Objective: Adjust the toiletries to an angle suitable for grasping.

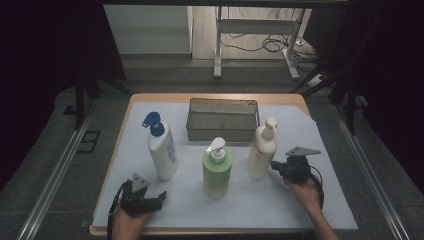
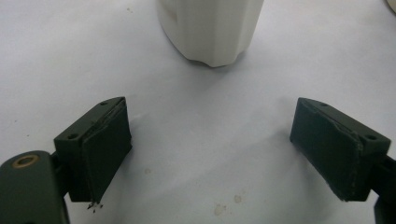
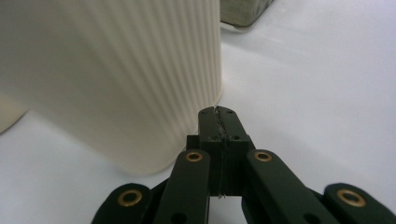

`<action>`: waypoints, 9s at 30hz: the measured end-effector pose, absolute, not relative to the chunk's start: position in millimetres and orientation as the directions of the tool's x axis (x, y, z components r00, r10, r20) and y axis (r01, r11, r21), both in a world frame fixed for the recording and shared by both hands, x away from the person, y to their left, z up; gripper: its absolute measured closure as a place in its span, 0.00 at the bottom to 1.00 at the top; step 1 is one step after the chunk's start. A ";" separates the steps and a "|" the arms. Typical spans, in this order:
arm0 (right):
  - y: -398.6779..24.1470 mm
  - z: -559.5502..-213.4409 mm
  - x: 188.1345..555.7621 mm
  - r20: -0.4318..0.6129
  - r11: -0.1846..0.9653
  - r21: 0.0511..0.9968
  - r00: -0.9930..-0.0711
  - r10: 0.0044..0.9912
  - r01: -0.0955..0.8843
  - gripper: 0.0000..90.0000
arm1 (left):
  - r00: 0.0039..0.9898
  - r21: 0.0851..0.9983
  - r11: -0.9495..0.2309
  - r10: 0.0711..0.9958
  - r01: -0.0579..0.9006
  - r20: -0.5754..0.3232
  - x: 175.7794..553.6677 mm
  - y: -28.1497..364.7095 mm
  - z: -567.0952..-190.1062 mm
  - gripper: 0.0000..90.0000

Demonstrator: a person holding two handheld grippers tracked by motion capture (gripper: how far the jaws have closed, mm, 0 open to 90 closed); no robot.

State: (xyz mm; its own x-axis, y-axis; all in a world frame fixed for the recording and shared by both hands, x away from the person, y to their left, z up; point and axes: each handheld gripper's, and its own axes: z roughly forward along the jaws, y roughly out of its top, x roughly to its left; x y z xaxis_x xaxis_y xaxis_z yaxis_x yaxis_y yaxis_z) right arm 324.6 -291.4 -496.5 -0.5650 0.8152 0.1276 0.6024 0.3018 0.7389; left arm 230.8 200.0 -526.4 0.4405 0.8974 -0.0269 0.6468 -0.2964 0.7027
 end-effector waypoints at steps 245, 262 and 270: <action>-154.3 -326.3 437.5 0.022 0.330 0.787 -0.559 0.829 0.521 0.41 | 0.441 0.703 -0.295 0.897 0.647 -0.030 231.0 200.4 -526.5 0.13; -134.9 -337.8 467.6 0.018 0.306 0.797 -0.528 0.849 0.520 0.41 | 0.442 0.702 -0.296 0.897 0.648 -0.030 231.0 200.5 -526.5 0.13; -129.3 -346.9 480.4 0.029 0.278 0.806 -0.504 0.863 0.523 0.41 | 0.442 0.702 -0.295 0.897 0.648 -0.031 231.1 200.5 -526.4 0.13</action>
State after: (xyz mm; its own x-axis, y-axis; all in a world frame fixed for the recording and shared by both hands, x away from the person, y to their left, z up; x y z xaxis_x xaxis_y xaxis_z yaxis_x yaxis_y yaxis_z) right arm 480.4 -129.3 -346.9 -0.5036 0.8634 0.0294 0.5229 0.2776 0.8059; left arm 231.1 200.5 -526.4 0.4415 0.8967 -0.0305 0.6480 -0.2952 0.7021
